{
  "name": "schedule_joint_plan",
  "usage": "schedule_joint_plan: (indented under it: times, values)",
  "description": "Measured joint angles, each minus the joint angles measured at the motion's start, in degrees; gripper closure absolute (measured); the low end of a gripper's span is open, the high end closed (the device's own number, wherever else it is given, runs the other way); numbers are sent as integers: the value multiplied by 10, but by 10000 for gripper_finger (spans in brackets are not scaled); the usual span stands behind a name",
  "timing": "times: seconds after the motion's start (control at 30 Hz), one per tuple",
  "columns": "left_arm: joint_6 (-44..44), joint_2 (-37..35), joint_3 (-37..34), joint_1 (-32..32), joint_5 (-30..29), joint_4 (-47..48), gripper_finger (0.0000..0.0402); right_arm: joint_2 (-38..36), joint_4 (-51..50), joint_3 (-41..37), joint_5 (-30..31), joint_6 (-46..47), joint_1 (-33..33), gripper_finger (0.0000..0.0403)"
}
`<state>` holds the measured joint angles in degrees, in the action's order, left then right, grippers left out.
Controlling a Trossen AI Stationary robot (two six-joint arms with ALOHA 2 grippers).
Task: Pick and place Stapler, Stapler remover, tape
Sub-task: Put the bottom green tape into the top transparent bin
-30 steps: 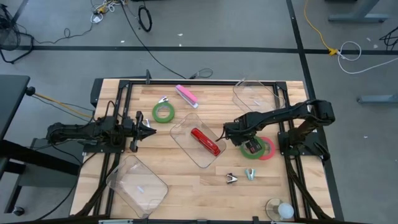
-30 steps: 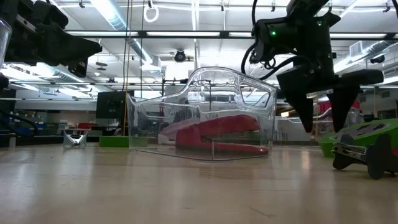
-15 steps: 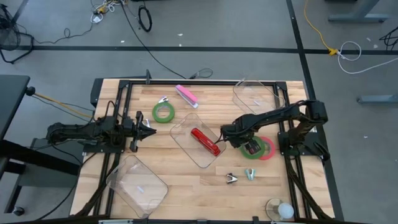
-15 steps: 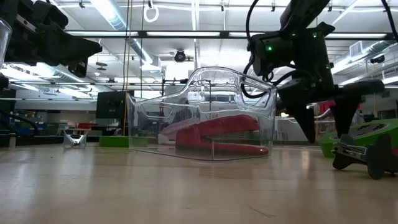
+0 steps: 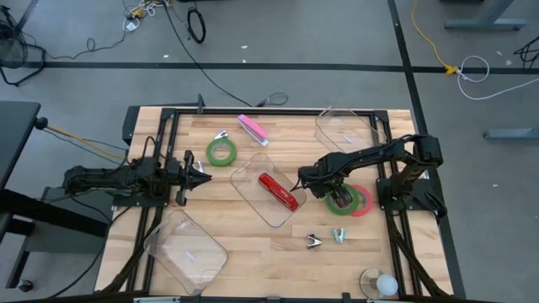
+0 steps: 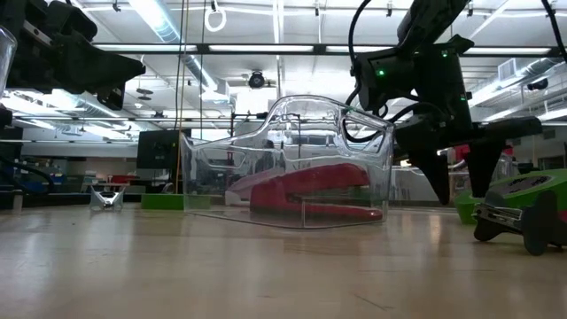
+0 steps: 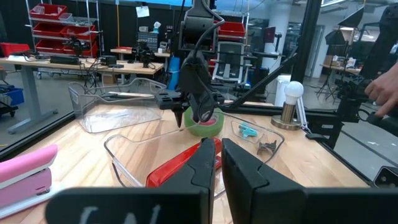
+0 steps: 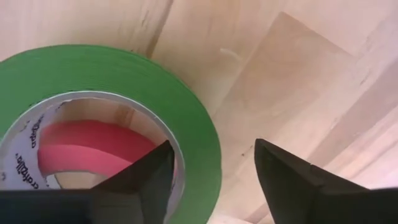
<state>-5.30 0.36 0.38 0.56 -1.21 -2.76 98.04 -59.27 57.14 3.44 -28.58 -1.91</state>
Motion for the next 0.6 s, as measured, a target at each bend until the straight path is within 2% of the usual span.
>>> schedule_joint_plan:
  times: [0.6]
  values:
    - [0, 0, 0, 0, 0, 0, 371, 0, -1, 0, -15, -1, 0, 281]
